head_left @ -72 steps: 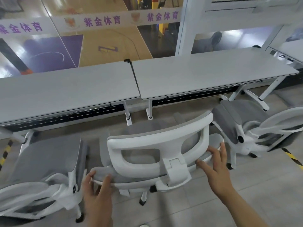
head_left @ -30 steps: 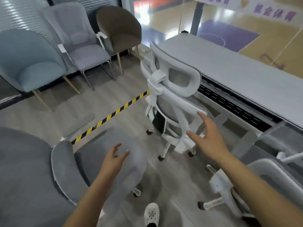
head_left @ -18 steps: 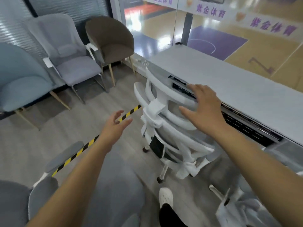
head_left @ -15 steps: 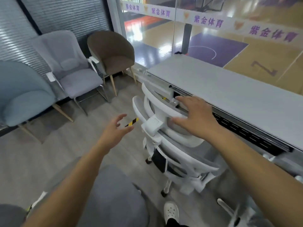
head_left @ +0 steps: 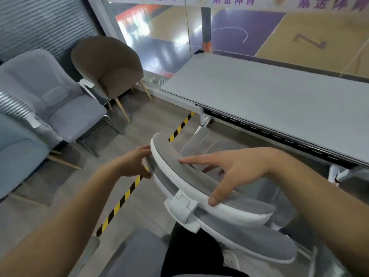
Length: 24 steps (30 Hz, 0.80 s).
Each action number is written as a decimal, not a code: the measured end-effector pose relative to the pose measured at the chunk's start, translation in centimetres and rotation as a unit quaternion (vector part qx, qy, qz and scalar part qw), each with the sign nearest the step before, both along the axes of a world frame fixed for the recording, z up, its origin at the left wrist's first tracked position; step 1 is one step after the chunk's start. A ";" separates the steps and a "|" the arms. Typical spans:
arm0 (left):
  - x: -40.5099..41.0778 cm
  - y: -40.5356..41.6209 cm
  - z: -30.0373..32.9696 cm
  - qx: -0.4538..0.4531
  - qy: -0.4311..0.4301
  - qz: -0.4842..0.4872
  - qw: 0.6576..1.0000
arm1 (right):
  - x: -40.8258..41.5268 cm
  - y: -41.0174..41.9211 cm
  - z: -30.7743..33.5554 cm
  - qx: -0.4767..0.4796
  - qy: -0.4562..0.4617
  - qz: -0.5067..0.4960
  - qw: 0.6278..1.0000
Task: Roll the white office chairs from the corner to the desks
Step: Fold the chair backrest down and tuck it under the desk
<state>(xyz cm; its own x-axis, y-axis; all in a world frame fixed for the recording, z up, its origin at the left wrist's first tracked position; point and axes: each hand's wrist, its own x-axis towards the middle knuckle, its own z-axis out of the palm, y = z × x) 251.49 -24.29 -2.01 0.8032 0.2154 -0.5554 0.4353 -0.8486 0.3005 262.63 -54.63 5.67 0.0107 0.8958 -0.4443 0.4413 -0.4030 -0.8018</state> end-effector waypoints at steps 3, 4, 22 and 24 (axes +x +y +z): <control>3.2 3.3 -1.1 -0.002 0.081 -0.094 0.992 | 3.3 -0.6 0.8 0.040 0.054 -0.087 0.994; 4.3 4.1 -1.4 -0.006 0.093 -0.120 0.988 | 4.3 -0.7 1.0 0.051 0.045 -0.132 0.989; 12.9 12.9 -7.8 -0.225 0.066 -0.498 0.835 | -10.6 17.7 6.0 -0.219 -0.155 -0.610 0.746; 12.9 12.9 -7.6 -0.226 0.045 -0.519 0.823 | -11.2 19.8 3.1 -0.278 -0.241 -0.622 0.691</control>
<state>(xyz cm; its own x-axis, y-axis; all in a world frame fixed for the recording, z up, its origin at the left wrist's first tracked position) 264.40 -11.43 -9.58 0.3754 -0.8062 -0.4573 -0.4163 -0.5875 0.6939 251.46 -34.86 8.80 0.8855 -0.2480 -0.3930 -0.3627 -0.8975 -0.2509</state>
